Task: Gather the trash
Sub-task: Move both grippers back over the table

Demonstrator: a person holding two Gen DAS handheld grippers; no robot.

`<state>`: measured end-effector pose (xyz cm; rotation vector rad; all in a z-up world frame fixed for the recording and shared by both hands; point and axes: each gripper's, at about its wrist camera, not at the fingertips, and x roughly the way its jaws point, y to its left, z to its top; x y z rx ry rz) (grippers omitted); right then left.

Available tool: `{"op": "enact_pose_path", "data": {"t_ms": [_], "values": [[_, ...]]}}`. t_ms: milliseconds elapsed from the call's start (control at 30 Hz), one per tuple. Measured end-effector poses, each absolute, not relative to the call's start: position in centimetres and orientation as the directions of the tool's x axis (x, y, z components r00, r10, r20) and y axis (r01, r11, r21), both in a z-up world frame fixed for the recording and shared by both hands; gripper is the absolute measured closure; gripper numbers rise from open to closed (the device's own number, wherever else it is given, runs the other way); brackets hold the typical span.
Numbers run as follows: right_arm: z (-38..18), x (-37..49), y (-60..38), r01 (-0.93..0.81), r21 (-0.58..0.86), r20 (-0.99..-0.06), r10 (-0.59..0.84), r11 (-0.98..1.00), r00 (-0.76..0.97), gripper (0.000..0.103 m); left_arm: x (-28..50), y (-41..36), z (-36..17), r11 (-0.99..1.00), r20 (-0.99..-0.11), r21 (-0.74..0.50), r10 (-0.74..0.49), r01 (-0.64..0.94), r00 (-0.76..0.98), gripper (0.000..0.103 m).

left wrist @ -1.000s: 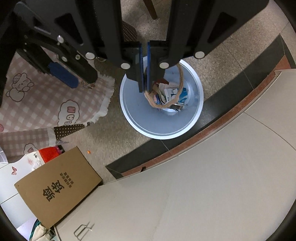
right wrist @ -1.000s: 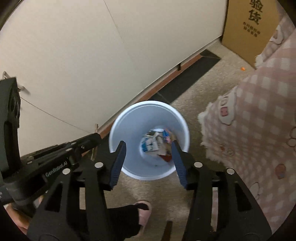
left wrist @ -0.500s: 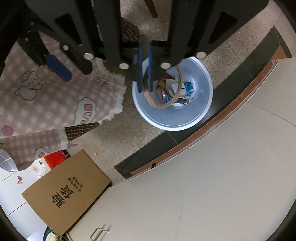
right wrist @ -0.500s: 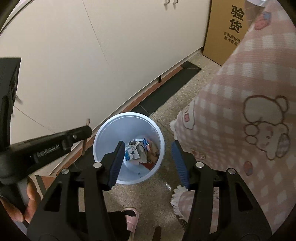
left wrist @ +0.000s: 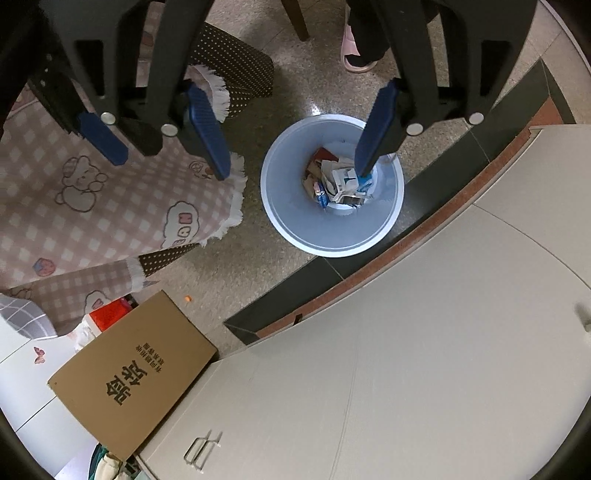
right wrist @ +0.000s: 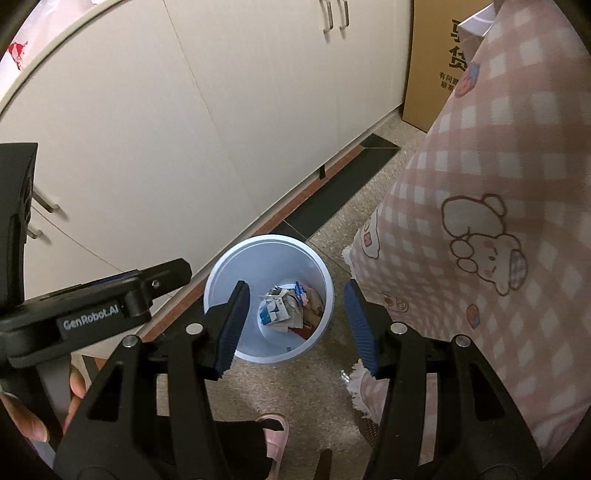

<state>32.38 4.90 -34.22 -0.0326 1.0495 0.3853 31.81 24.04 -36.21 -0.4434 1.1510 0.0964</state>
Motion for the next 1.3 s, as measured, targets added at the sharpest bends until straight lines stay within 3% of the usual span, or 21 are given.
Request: {"op": "enact_pose_path", "data": {"t_ms": [200,333,533,733,867,1000,1300], "values": [[-31.7,30.4,5.0,-0.332,0.181,-0.835,0.323,0.926,0.446,0.05,30.0,23.7,-32.3,0.92,-0.874,-0.283,-0.131,-0.272,0.468,0.035],[-29.3,29.0,5.2,-0.361,0.232,-0.813,0.384,0.903,0.438,0.05,27.0,24.3,-28.8,0.923,-0.85,-0.239,-0.048,-0.303,0.525,0.035],[-23.0,26.1,6.4,-0.436,0.272,-0.738,0.477,0.858,0.478,0.049,21.2,25.7,-21.4,0.899,-0.742,-0.245,0.068,-0.363,0.667,0.031],[-16.1,23.4,4.7,-0.446,0.249,-0.646,0.491,0.86,0.585,0.045,19.0,23.7,-15.3,0.909,-0.644,-0.249,0.103,-0.335,0.758,0.028],[-13.8,23.2,0.7,-0.41,0.241,-0.612,0.465,0.88,0.639,0.044,20.1,20.0,-13.0,0.932,-0.616,-0.254,0.05,-0.259,0.786,0.027],[-12.8,24.4,-5.3,-0.335,0.23,-0.596,0.405,0.914,0.694,0.043,22.9,14.6,-11.9,0.952,-0.624,-0.279,-0.077,-0.13,0.778,0.027],[-12.0,25.8,-21.5,-0.073,0.173,-0.601,0.164,0.982,0.782,0.042,30.2,0.5,-11.8,0.94,-0.676,-0.313,-0.32,0.135,0.664,0.027]]}}
